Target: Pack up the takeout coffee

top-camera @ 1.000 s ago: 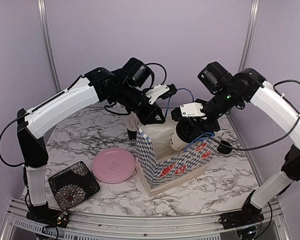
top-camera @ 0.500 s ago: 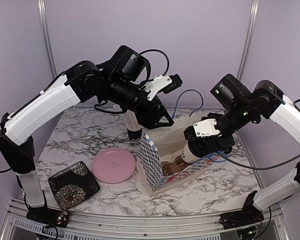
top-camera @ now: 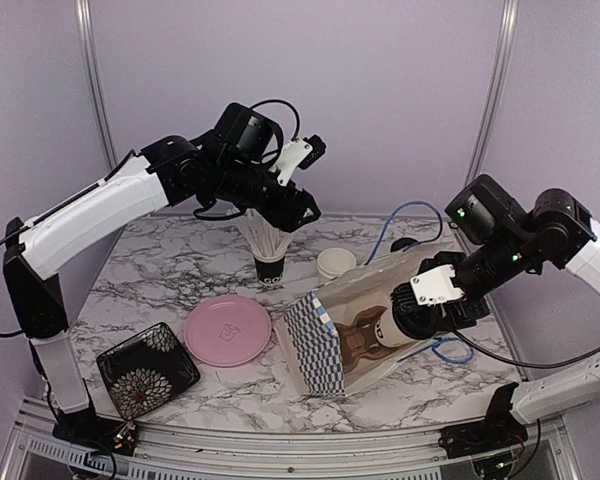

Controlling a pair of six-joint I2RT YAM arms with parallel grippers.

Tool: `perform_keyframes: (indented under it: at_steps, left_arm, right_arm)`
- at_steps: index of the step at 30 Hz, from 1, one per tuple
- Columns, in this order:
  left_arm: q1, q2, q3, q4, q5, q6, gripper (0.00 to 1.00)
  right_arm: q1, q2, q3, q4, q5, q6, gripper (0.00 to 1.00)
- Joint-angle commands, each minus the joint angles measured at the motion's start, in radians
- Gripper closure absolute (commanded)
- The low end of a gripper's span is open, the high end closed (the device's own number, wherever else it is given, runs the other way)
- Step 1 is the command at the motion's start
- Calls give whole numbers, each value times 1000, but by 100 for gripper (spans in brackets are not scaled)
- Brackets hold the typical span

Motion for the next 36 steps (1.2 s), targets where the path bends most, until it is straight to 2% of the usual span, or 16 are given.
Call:
perform_keyframes:
  at_steps: [1,13,22,36]
  left_arm:
    - [32,96,-38,29,39,-33,37]
    - [32,223,-60,41,171,-22,37]
    - [62,296,-14,38,257,0,37]
    - [66,329,3,31,412,8,38]
  right_arm:
    - [63,-54,-42,47,40,-18,48]
    - [114,-132,-154,155,155,-130,47]
    - [115,-217,-351,357,227,-265,47]
    - [115,-253,-450,396,203,-340,48]
